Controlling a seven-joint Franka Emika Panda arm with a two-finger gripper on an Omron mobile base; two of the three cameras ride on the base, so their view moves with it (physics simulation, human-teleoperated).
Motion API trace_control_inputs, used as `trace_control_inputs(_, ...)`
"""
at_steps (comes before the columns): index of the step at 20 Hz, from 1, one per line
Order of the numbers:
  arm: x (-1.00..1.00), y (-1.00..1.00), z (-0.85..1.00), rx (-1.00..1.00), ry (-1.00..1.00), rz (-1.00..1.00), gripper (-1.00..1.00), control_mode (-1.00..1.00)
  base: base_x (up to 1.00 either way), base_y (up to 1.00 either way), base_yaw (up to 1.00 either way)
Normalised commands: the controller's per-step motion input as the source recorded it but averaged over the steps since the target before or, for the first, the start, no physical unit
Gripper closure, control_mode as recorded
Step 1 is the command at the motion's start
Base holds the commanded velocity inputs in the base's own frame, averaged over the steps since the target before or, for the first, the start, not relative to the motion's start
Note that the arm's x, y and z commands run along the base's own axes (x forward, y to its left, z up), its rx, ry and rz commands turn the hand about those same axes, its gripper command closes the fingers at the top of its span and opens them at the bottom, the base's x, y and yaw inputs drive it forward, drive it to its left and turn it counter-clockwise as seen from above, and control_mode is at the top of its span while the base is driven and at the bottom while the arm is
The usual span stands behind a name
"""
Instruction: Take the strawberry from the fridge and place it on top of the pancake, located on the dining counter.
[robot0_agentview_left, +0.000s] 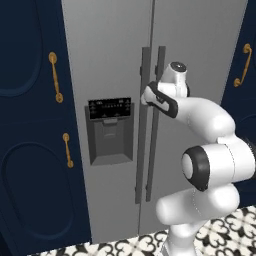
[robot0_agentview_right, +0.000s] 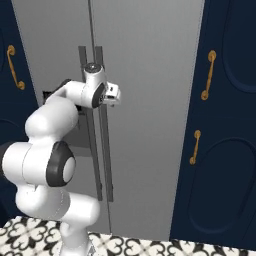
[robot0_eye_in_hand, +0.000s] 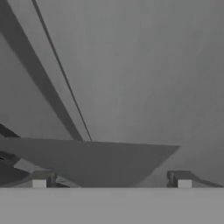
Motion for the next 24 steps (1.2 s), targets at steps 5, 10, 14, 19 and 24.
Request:
trace_control_inputs(5,0.19,0.0,-0.02,0.0,-0.3,0.0,-1.0,-1.0,0.0,0.0,0.0)
trace_control_inputs(10,0.35,0.0,-0.01,0.0,-0.23,0.0,-1.0,-1.0,0.0,0.0,0.0)
trace_control_inputs(14,0.37,0.0,-0.13,0.02,-0.22,0.0,-1.0,-1.0,0.0,0.0,0.0)
trace_control_inputs(19,0.22,0.0,-0.03,0.0,-0.02,0.0,1.0,-1.0,0.0,0.0,0.0)
trace_control_inputs(24,-0.52,-0.15,0.0,0.0,0.0,0.0,1.0,-1.0,0.0,0.0,0.0)
